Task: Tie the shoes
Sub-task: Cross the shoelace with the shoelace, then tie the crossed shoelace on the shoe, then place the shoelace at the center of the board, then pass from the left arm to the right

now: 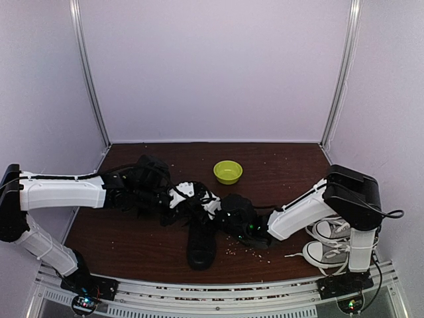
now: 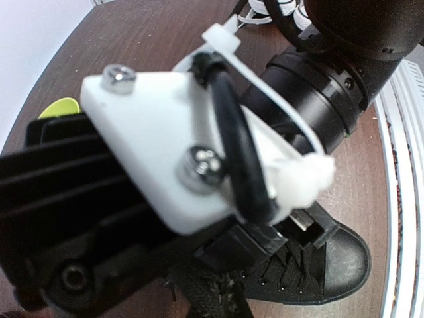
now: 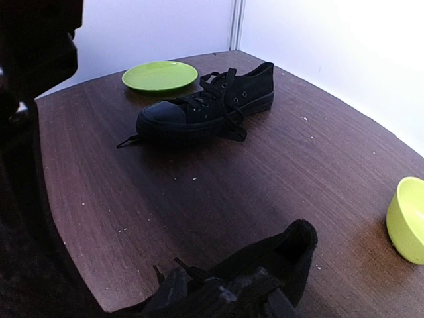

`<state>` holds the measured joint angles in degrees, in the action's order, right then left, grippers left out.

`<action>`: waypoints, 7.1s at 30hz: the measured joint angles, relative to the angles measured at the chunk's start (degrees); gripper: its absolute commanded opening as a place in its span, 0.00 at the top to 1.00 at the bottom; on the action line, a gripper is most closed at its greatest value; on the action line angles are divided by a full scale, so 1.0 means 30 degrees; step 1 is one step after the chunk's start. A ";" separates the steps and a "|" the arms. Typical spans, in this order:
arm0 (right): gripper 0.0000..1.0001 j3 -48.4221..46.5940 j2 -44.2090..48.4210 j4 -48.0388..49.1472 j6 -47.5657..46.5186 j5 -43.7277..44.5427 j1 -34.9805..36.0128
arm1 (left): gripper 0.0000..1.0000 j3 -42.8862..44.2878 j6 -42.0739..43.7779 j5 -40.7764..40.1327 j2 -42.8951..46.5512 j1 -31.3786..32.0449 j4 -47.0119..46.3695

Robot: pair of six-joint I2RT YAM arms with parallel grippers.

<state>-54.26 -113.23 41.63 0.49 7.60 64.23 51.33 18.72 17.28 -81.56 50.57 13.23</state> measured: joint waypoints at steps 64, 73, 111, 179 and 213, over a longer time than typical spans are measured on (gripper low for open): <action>1.00 -0.2841 0.3096 -2.0458 -0.0554 -1.8054 -0.5668 | 0.32 0.2055 0.6703 -0.0962 -0.5013 -0.2244 0.4852; 1.00 -0.2841 0.3096 -2.0538 -0.0852 -1.8105 -0.5668 | 0.68 0.3956 0.6841 -0.3636 -0.7737 -0.1195 0.5734; 1.00 0.2812 0.6309 -2.0240 0.3526 -1.5008 -1.1570 | 1.00 -0.5013 -1.4324 -0.3985 0.7235 -0.8306 0.8167; 0.00 -0.1851 1.4724 -1.5263 -0.3315 -0.0678 -0.3963 | 1.00 -0.2892 -0.3140 0.0175 0.8335 -0.3439 -0.0721; 0.97 -0.2696 0.2586 -0.7555 -0.1209 -0.9114 -0.1792 | 1.00 -0.4262 -0.3002 0.0874 0.8794 -0.3439 -0.5559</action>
<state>-62.35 -105.47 18.96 -3.14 -19.75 58.85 38.54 9.72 19.90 -55.18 40.25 -3.44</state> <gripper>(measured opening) 0.075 0.003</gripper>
